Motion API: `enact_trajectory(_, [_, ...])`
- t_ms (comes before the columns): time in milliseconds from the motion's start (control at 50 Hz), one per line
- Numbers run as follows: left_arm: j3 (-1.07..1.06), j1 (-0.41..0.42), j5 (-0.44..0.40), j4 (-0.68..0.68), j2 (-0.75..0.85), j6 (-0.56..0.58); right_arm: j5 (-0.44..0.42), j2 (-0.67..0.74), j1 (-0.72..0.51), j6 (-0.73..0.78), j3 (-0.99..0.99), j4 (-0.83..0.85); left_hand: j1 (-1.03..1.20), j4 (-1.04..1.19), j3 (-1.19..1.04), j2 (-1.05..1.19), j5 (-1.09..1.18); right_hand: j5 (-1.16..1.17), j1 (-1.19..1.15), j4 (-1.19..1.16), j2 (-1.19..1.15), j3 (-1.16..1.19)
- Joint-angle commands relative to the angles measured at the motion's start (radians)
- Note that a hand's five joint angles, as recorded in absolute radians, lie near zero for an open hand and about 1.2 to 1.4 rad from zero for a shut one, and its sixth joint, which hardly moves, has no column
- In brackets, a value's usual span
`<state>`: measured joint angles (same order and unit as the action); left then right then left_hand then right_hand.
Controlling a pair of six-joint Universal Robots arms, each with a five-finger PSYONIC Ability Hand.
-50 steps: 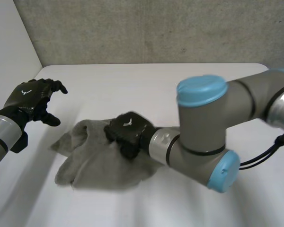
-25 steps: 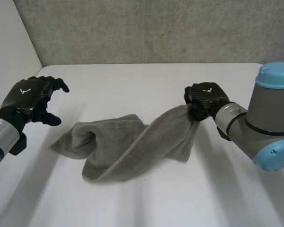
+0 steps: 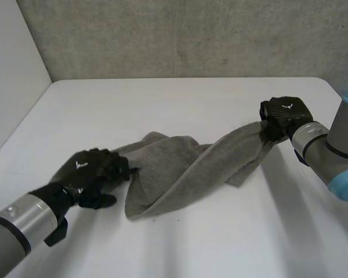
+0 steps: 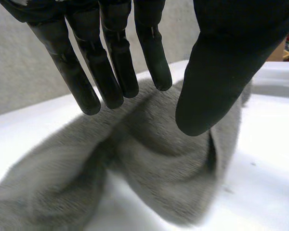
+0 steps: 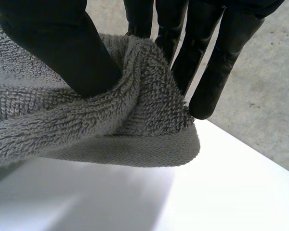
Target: Fold the towel.
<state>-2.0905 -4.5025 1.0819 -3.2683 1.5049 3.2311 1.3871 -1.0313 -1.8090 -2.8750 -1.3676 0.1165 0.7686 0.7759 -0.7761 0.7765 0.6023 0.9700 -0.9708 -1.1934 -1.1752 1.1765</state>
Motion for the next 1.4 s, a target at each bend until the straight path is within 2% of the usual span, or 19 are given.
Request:
enact_trajectory(20, [-0.040,0.037,0.007,-0.005,0.015,-0.001,-0.002,0.005,-0.010,-0.001,-0.008,0.000,-0.105,-0.112,0.113,-0.113,-0.113,0.252,-0.426,-0.203,-0.221,0.220])
enact_trajectory(40, [-0.039,0.042,0.004,-0.010,0.035,-0.001,-0.002,0.005,-0.010,-0.001,-0.008,0.000,-0.155,-0.163,0.163,-0.163,-0.164,0.252,-0.426,-0.203,-0.221,0.220])
enact_trajectory(240, [0.033,0.086,0.019,-0.022,0.247,0.019,-0.007,0.004,-0.010,-0.001,-0.021,0.002,-0.156,-0.163,0.163,-0.164,-0.164,0.252,-0.426,-0.203,-0.221,0.220])
enact_trajectory(280, [0.050,0.105,0.041,-0.022,0.278,0.030,-0.007,0.004,-0.010,-0.001,-0.022,0.002,-0.156,-0.163,0.163,-0.164,-0.164,0.252,-0.426,-0.203,-0.221,0.220])
enact_trajectory(320, [0.081,0.138,0.113,-0.022,0.323,0.055,-0.007,0.002,-0.010,-0.001,-0.024,0.002,-0.156,-0.163,0.163,-0.164,-0.164,0.252,-0.426,-0.203,-0.221,0.220])
enact_trajectory(340, [0.081,0.138,0.113,-0.022,0.324,0.055,-0.010,0.002,-0.010,-0.001,-0.025,0.002,-0.156,-0.163,0.163,-0.164,-0.164,0.252,-0.426,-0.203,-0.221,0.220])
enact_trajectory(380, [0.112,0.152,0.188,-0.025,0.356,0.068,-0.010,0.001,-0.010,-0.001,-0.027,0.002,-0.144,-0.151,0.152,-0.152,-0.152,0.252,-0.426,-0.203,-0.221,0.220])
enact_trajectory(460, [0.151,0.167,0.228,-0.036,0.385,0.065,-0.014,-0.001,-0.010,-0.001,-0.028,0.002,-0.089,-0.096,0.096,-0.097,-0.097,0.252,-0.426,-0.203,-0.221,0.220])
enact_trajectory(940, [0.268,0.243,0.236,-0.047,0.491,0.064,-0.017,-0.009,-0.009,-0.001,-0.053,0.029,0.396,0.389,-0.388,0.388,0.388,0.252,-0.426,-0.203,-0.221,0.220])
enact_trajectory(980, [0.270,0.243,0.236,-0.045,0.492,0.064,-0.017,-0.010,-0.009,-0.001,-0.050,0.029,0.472,0.465,-0.465,0.465,0.464,0.252,-0.426,-0.203,-0.221,0.220])
enact_trajectory(1000, [0.271,0.244,0.236,-0.045,0.492,0.064,-0.019,-0.013,-0.009,-0.001,-0.047,0.029,0.612,0.605,-0.604,0.604,0.604,0.252,-0.426,-0.203,-0.221,0.220])
enact_trajectory(1140, [0.277,0.243,0.239,-0.044,0.472,0.065,-0.020,-0.038,-0.004,0.013,-0.027,0.014,0.628,0.620,-0.620,0.620,0.619,0.252,-0.426,-0.203,-0.221,0.220])
enact_trajectory(1200, [0.293,0.227,0.239,-0.037,0.443,0.065,-0.022,-0.062,-0.004,0.063,-0.025,0.002,0.628,0.620,-0.620,0.620,0.619,0.252,-0.426,-0.203,-0.221,0.220])
enact_trajectory(1260, [0.326,0.214,0.239,-0.036,0.379,0.081,-0.048,-0.098,-0.019,0.279,-0.030,-0.110,0.628,0.620,-0.620,0.620,0.619,0.252,-0.426,-0.203,-0.221,0.220])
enact_trajectory(1280, [0.326,0.213,0.239,-0.036,0.379,0.081,-0.048,-0.098,-0.020,0.279,-0.030,-0.110,0.628,0.620,-0.620,0.620,0.619,0.252,-0.426,-0.203,-0.221,0.220])
enact_trajectory(1320, [0.380,0.195,0.240,-0.027,0.373,0.111,-0.059,-0.095,-0.048,0.490,-0.018,-0.248,0.628,0.620,-0.620,0.620,0.619,0.252,-0.426,-0.203,-0.221,0.220])
enact_trajectory(1340, [0.380,0.195,0.240,-0.027,0.373,0.111,-0.059,-0.095,-0.049,0.491,-0.018,-0.248,0.628,0.620,-0.620,0.620,0.619,0.252,-0.426,-0.203,-0.221,0.220])
enact_trajectory(1380, [0.450,0.175,0.240,0.005,0.383,0.176,-0.048,-0.090,-0.091,0.627,0.030,-0.323,0.628,0.620,-0.620,0.620,0.619,0.252,-0.426,-0.203,-0.221,0.220])
enact_trajectory(1400, [0.451,0.175,0.240,0.006,0.383,0.176,-0.048,-0.090,-0.092,0.628,0.030,-0.324,0.628,0.620,-0.620,0.620,0.619,0.252,-0.426,-0.203,-0.221,0.220])
